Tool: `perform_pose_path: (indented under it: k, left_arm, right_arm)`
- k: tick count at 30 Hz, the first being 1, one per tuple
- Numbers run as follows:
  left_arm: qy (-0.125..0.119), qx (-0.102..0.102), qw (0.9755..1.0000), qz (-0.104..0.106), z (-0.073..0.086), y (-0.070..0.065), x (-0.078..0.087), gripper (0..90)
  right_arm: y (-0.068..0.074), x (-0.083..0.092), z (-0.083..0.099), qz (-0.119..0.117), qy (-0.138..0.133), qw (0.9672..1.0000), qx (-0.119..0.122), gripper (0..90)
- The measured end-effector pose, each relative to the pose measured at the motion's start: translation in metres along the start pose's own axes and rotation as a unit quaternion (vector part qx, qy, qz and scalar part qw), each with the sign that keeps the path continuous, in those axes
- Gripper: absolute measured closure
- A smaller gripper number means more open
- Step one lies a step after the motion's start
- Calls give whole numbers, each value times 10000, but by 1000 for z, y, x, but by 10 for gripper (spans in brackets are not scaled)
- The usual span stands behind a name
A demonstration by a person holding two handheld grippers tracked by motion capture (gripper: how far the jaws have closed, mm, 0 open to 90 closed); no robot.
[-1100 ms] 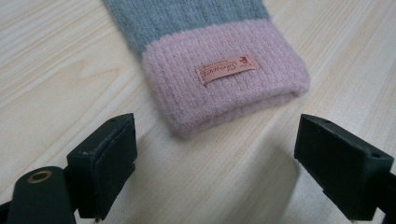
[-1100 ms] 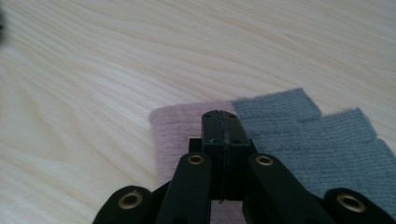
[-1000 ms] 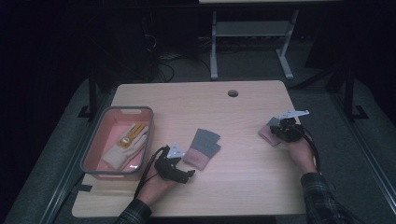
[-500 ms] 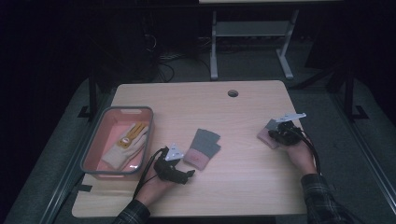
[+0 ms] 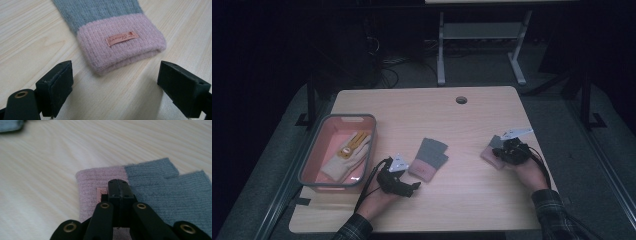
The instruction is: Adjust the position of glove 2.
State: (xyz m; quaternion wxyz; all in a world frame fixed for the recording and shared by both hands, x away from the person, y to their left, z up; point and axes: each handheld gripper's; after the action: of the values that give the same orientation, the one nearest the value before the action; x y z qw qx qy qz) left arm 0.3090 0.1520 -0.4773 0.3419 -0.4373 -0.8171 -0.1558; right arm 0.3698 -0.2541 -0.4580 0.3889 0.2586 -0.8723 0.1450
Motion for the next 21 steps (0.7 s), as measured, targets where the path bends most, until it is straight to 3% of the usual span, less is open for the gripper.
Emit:
perform_pose_path:
  k: [12,21]
  left_arm:
    - [-5,-7,10000,15,0,0,0,123]
    - [-6,-6,10000,14,0,0,0,123]
  right_arm:
    - [38,1,-4,-441,9,9982,404,900]
    - [61,-4,-13,-753,46,9955,573,900]
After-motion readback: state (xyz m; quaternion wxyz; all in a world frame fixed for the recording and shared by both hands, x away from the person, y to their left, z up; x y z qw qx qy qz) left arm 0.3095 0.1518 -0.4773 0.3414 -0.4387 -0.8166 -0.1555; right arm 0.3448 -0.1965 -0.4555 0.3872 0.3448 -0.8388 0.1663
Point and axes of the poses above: each handheld gripper's, and its own axes: x roughly backward along the jaws, z roughly out of its underside, y roughly to its left, and after that the axes turned 4 degrees about z, right-handed
